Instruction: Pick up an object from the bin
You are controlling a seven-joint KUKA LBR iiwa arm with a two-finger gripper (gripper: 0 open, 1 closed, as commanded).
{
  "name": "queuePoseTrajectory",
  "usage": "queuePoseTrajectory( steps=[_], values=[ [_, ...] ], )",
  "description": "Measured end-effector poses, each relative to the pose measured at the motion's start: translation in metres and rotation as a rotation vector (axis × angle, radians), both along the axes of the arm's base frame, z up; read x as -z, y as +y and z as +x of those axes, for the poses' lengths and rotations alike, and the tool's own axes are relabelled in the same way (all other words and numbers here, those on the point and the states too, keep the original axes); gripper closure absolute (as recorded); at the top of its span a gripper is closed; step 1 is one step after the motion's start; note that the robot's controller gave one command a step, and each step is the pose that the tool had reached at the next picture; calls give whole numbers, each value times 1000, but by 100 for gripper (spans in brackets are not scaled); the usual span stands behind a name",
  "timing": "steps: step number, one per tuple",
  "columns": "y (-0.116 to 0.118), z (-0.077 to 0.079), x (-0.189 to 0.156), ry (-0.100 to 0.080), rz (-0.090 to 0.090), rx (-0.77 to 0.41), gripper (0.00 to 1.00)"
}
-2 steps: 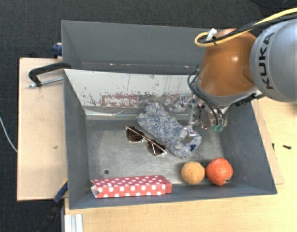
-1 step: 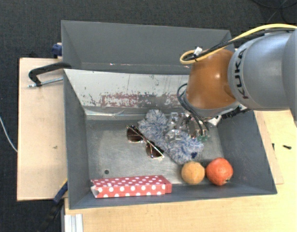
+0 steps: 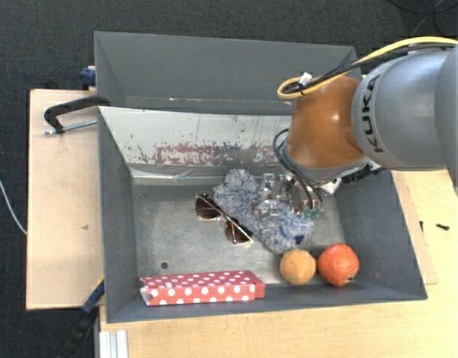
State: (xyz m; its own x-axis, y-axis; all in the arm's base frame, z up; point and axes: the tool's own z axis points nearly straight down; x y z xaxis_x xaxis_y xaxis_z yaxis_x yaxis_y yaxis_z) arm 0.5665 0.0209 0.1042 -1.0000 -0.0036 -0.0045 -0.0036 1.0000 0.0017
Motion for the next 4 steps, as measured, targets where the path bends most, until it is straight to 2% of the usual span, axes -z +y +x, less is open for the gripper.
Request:
queuePoseTrajectory(
  steps=[1,2,3,4],
  values=[
    [0,3,-22,0,0,7,100],
    [-4,-4,-30,3,-1,-9,100],
    [-3,5,-38,-1,0,37,0],
    [-3,5,-38,-1,0,36,0]
  ],
)
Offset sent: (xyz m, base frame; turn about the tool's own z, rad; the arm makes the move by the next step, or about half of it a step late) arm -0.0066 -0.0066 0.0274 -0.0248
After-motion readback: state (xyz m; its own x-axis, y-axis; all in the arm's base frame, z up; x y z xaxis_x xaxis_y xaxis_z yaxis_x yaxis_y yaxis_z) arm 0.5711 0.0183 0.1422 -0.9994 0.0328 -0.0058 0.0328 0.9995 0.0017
